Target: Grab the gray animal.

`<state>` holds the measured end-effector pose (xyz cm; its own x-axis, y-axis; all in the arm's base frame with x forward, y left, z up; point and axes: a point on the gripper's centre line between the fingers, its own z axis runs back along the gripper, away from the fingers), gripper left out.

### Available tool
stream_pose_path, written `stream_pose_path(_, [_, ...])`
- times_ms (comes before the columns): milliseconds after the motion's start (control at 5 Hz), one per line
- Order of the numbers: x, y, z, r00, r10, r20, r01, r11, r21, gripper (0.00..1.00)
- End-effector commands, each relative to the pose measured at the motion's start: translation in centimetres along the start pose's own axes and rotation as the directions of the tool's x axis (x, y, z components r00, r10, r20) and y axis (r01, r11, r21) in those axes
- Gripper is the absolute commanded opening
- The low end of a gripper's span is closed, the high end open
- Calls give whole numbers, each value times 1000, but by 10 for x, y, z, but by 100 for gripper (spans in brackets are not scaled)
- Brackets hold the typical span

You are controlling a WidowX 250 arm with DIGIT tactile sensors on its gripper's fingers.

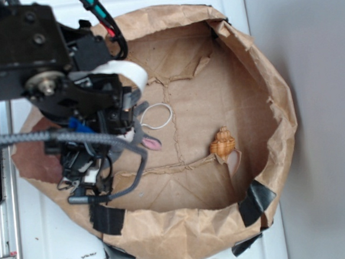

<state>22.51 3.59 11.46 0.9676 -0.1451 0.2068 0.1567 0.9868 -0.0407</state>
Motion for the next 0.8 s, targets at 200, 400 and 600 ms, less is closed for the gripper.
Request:
stream_pose_path(200, [28,15,-31,980,139,142,-146,988,44,100])
stream_pose_path(400, [31,17,-39,981,142,129,-152,986,71,100])
stream_pose_path(600, [33,21,-47,980,155,125,-167,982,91,100])
